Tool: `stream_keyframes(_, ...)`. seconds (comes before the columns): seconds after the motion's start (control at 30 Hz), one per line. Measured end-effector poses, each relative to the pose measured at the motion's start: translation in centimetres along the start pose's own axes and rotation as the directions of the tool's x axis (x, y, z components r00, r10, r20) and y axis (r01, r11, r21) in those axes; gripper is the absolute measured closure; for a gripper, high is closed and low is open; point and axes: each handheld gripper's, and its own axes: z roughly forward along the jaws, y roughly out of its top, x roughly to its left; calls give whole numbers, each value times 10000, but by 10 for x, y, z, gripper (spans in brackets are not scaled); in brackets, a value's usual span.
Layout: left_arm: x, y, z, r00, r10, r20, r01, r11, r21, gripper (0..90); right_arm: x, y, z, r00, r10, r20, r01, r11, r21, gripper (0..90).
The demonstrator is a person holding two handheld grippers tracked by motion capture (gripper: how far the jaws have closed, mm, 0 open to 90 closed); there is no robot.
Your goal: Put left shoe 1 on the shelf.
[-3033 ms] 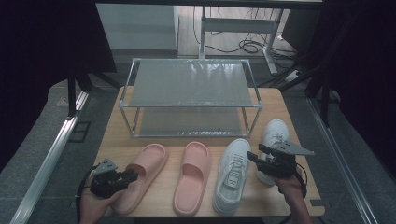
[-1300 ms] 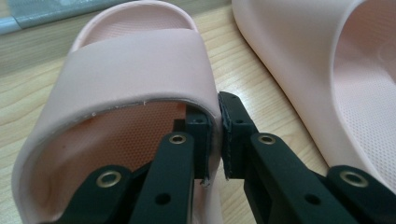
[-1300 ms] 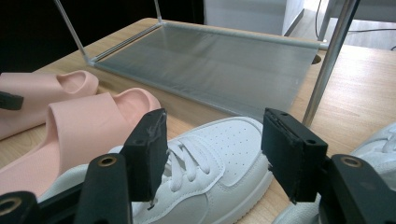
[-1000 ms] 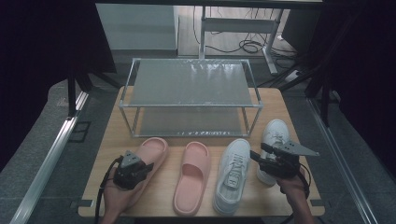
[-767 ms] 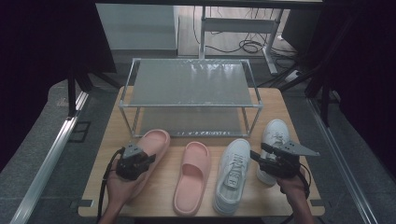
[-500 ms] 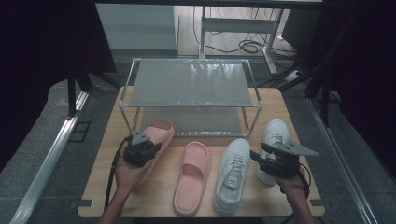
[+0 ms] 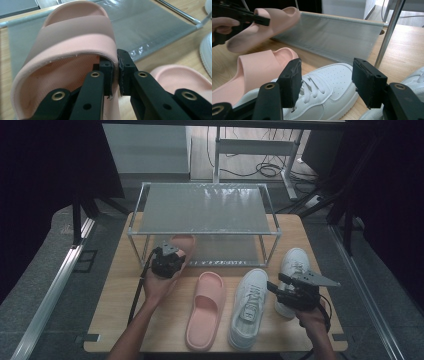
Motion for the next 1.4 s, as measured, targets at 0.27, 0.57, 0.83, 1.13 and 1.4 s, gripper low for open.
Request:
stream_keyframes(0.27, 1, 3, 26, 9992, -73, -385, 67, 9998, -172, 837, 0, 0, 1, 10000, 10, -19, -10, 10000, 13, 413)
stream_keyframes(0.57, 0, 5, 45, 9986, -115, -525, 108, 9998, -140, 835, 0, -1, 2, 10000, -7, -36, 7, 10000, 70, 412)
stream_keyframes(0.83, 2, 0, 62, 9947, -211, -1002, 200, 9997, -121, 822, 0, -2, 2, 10000, -13, -36, 13, 10000, 65, 413)
stream_keyframes(1.13, -2, 2, 40, 9962, -79, -872, 73, 10000, -64, 627, 1, -2, 4, 10000, -47, -57, 47, 9999, 105, 412)
stream_keyframes(1.4, -2, -14, -5, 9995, 204, -248, -206, 9997, -106, 740, 2, -2, 3, 10000, -38, -73, 38, 10000, 80, 412)
